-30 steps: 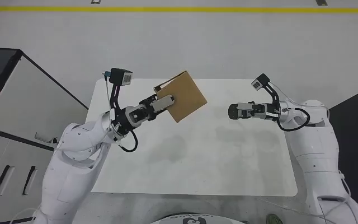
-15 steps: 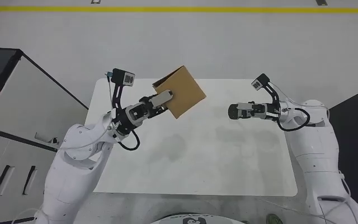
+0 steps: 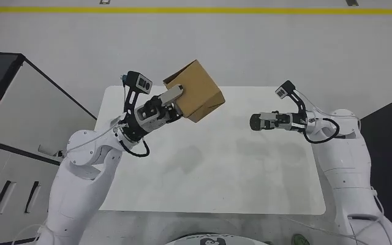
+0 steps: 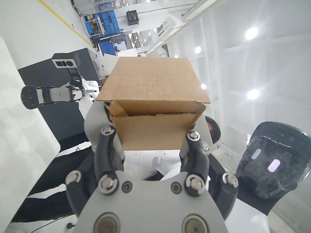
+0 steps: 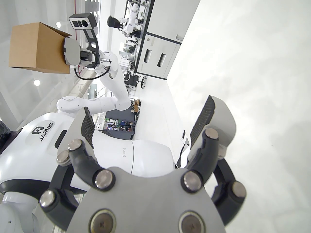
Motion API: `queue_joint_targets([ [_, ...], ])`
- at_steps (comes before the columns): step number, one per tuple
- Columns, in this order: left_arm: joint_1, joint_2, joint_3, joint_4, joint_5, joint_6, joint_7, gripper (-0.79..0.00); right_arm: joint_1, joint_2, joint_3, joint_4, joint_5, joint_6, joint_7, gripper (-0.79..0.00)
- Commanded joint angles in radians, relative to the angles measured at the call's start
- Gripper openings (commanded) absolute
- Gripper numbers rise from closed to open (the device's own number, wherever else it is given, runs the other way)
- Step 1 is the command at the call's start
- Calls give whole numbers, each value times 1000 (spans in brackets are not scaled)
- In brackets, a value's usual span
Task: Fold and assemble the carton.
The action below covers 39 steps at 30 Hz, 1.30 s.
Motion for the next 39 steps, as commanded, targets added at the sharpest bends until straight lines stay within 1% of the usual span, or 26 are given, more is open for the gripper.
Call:
queue_joint_targets([
  [1, 12, -2, 6, 5, -54, 33, 23, -785, 0, 0, 0, 0, 0, 0, 0, 0],
  [3, 20, -4, 4, 5, -112, 76, 38, -785, 0, 0, 0, 0, 0, 0, 0, 0],
  [5, 24, -3, 2, 4, -170, 150, 30, -785, 0, 0, 0, 0, 0, 0, 0, 0],
  [8, 30, -4, -12, 8, -276, 232, 51, -785, 0, 0, 0, 0, 0, 0, 0, 0],
  [10, 33, -5, -22, 12, -320, 276, 83, -785, 0, 0, 0, 0, 0, 0, 0, 0],
  [11, 26, -4, -26, 3, -308, 291, 93, -785, 0, 0, 0, 0, 0, 0, 0, 0],
  [18, 24, -4, -28, -1, -302, 285, 97, -785, 0, 0, 0, 0, 0, 0, 0, 0],
  [19, 34, -7, -27, 9, -356, 288, 125, -785, 0, 0, 0, 0, 0, 0, 0, 0],
  [21, 35, -8, -22, 8, -419, 360, 155, -785, 0, 0, 0, 0, 0, 0, 0, 0],
  [24, 33, -13, -30, 27, -599, 469, 204, -785, 0, 0, 0, 0, 0, 0, 0, 0],
  [26, 34, -15, -35, 45, -691, 515, 230, -785, 0, 0, 0, 0, 0, 0, 0, 0],
  [29, 29, -20, -41, 62, -832, 568, 315, -785, 0, 0, 0, 0, 0, 0, 0, 0],
  [36, 24, -20, -42, 56, -834, 569, 321, -785, 0, 0, 0, 0, 0, 0, 0, 0],
  [37, 30, -21, -42, 64, -852, 557, 326, -785, 0, 0, 0, 0, 0, 0, 0, 0],
  [39, 42, -24, -33, 85, -935, 584, 370, -785, 0, 0, 0, 0, 0, 0, 0, 0],
])
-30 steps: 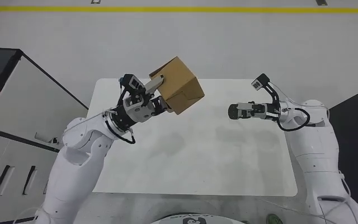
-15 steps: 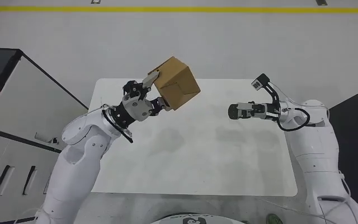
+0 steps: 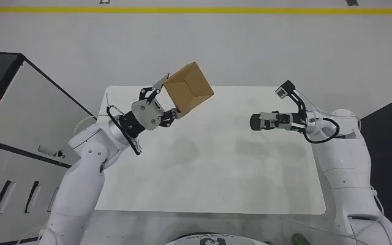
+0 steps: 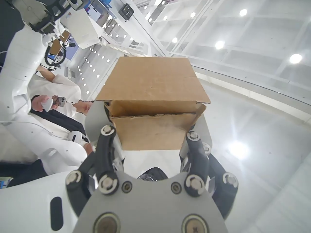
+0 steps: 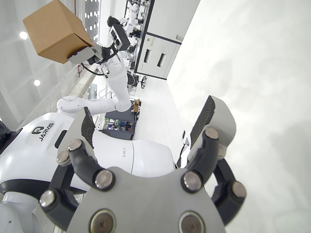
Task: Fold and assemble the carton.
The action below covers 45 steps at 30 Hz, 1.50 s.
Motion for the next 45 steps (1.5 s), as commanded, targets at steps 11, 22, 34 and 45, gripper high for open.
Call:
queue_joint_targets([
  [11, -12, -8, 8, 52, -603, 139, 288, -785, 0, 0, 0, 0, 0, 0, 0, 0],
  [22, -6, -8, 15, 63, -694, 94, 388, -785, 0, 0, 0, 0, 0, 0, 0, 0],
  [34, -19, 0, 21, 94, -1301, 63, 691, -785, 0, 0, 0, 0, 0, 0, 0, 0],
  [45, -42, 5, -2, 80, -1352, 87, 740, -785, 0, 0, 0, 0, 0, 0, 0, 0],
])
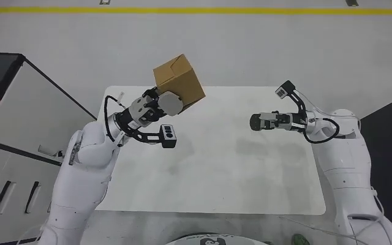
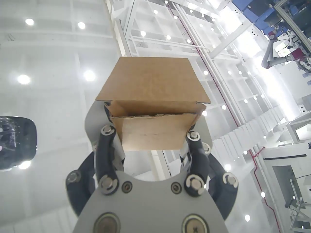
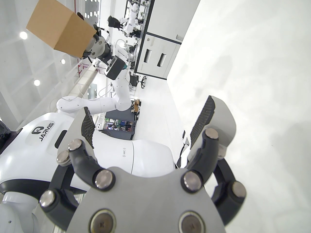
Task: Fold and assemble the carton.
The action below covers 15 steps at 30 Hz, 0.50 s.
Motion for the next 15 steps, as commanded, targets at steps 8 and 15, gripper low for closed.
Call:
queue_joint_targets([
  [8, 20, -3, 41, 12, -204, -105, 67, -785, 0, 0, 0, 0, 0, 0, 0, 0],
  [15, 56, -37, 111, 2, -204, -141, 27, -785, 0, 0, 0, 0, 0, 0, 0, 0],
])
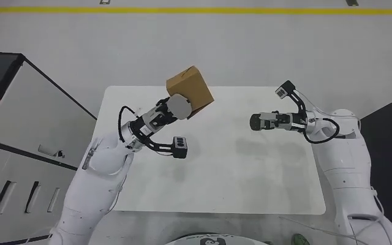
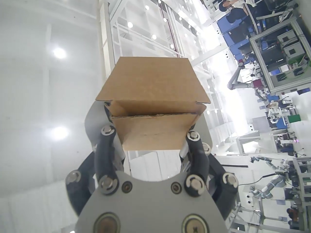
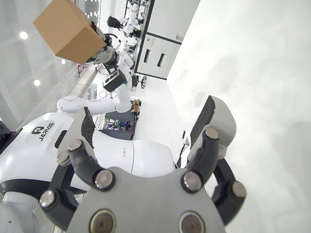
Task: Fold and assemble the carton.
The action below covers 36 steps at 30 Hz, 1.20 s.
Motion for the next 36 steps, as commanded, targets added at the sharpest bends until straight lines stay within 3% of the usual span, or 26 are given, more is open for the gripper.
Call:
queue_joint_targets([
  [1, 12, -13, 18, 0, 0, -1, -20, -785, 0, 0, 0, 0, 0, 0, 0, 0],
  [7, 36, -61, 45, 4, 0, -17, -43, -785, 0, 0, 0, 0, 0, 0, 0, 0],
  [13, 2, -94, -27, 23, 0, -4, 23, -785, 0, 0, 0, 0, 0, 0, 0, 0],
  [16, -31, -89, -88, 39, 0, 51, 111, -785, 0, 0, 0, 0, 0, 0, 0, 0],
  [21, -58, -77, -154, 56, 25, 172, 158, -785, 0, 0, 0, 0, 0, 0, 0, 0],
  [33, -95, -72, -166, 62, 404, 400, 17, -785, 0, 0, 0, 0, 0, 0, 0, 0],
  [36, -95, -72, -166, 62, 404, 400, 17, -785, 0, 0, 0, 0, 0, 0, 0, 0],
])
